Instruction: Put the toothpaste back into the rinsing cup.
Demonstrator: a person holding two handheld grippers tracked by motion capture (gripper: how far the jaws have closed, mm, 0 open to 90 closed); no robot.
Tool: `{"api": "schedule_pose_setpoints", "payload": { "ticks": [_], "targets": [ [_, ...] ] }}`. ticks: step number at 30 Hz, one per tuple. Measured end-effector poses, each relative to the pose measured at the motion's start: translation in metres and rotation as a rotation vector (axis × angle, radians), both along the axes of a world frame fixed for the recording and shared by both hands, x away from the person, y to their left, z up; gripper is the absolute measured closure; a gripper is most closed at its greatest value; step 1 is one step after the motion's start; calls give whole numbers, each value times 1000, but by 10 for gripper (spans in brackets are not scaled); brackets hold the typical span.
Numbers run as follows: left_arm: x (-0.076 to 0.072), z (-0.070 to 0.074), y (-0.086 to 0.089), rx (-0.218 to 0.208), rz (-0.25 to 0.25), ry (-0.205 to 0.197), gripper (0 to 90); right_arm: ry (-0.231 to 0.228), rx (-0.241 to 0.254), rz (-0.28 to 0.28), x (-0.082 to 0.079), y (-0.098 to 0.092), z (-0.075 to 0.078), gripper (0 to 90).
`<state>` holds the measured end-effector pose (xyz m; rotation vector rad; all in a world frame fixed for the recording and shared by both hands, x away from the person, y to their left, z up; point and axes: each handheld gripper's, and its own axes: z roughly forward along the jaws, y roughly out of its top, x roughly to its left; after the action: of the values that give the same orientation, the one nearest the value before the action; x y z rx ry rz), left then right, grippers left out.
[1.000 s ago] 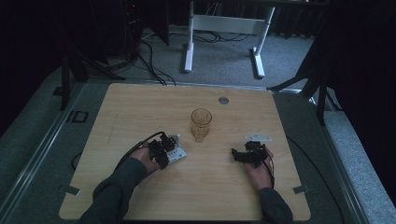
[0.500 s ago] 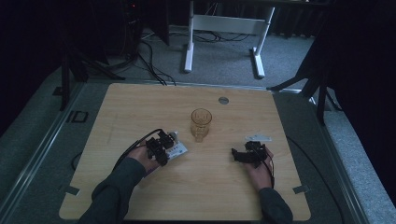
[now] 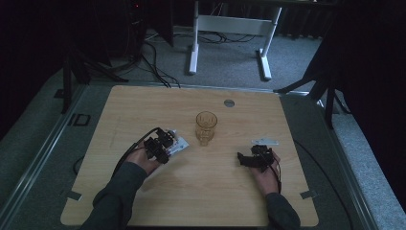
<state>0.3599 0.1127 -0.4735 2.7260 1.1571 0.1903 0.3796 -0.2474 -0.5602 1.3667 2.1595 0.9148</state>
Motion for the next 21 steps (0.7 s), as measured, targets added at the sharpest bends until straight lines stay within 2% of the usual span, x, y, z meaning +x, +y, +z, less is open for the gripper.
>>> {"api": "schedule_pose_setpoints", "payload": {
  "ticks": [6,10,11,13,21],
  "targets": [
    [1,6,2,-22,16,-22,725,0,0,0,0,0,0,147],
    [0,10,2,-23,25,-63,726,0,0,0,0,0,0,147],
    [0,11,2,-24,29,-61,726,0,0,0,0,0,0,147],
    [1,12,3,-37,40,-79,726,0,0,0,0,0,0,147],
    [6,16,5,-81,75,-101,727,0,2,-2,0,0,0,147]
  ]
}}
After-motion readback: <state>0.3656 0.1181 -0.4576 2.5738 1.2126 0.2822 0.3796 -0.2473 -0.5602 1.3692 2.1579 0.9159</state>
